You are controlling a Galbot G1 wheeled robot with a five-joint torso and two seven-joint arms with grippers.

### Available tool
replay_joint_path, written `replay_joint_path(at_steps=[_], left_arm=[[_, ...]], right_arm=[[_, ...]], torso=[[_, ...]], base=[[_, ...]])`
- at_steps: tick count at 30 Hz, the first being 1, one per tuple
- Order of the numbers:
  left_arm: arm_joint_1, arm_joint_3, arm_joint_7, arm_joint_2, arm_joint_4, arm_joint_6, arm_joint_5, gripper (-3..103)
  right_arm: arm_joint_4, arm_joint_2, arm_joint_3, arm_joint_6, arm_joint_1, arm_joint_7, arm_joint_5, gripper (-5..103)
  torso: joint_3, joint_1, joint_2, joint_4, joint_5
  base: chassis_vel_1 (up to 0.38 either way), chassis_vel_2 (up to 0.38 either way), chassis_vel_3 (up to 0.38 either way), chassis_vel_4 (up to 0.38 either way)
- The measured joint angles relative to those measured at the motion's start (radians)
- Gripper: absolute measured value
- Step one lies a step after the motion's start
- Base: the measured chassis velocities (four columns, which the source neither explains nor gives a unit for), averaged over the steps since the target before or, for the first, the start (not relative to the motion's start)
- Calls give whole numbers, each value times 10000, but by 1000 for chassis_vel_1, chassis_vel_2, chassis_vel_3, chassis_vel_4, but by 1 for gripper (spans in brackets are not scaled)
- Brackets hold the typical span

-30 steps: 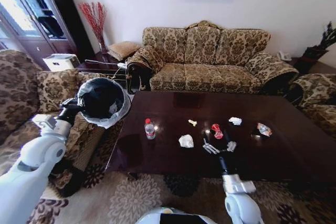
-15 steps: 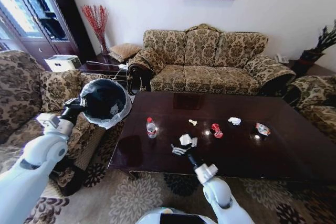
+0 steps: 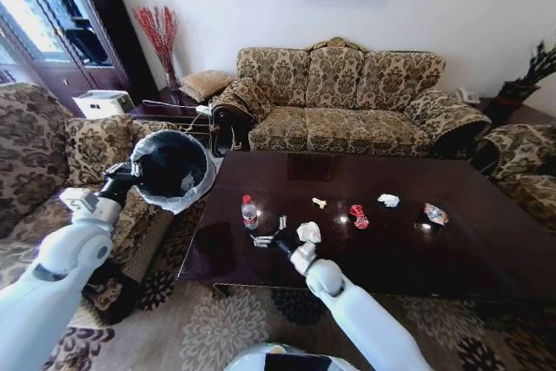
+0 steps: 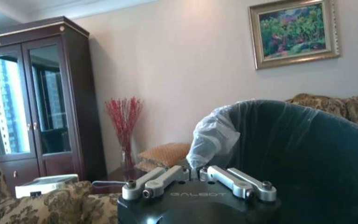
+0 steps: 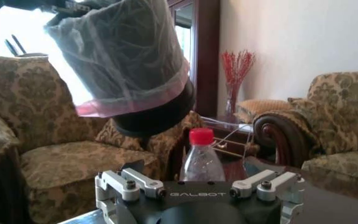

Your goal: Move to the front of the table and place the trash on the table into the trash bin.

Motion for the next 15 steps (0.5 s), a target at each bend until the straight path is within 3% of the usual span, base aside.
replay_joint_path(at_steps=[7,15], left_arm=[[-279,271,0,57,167,-5,-3,3],[-610,631,-4,143,277,-55,-44,3]], right_arm=[[-730,372,-125,51,545,74,-86,100],[-2299,1357,-99,204,1105,54,-165,100]], torso=[[0,-1,0,-1,-2],[0,0,0,1,-1]], base=[[0,0,0,0],[0,0,0,0]])
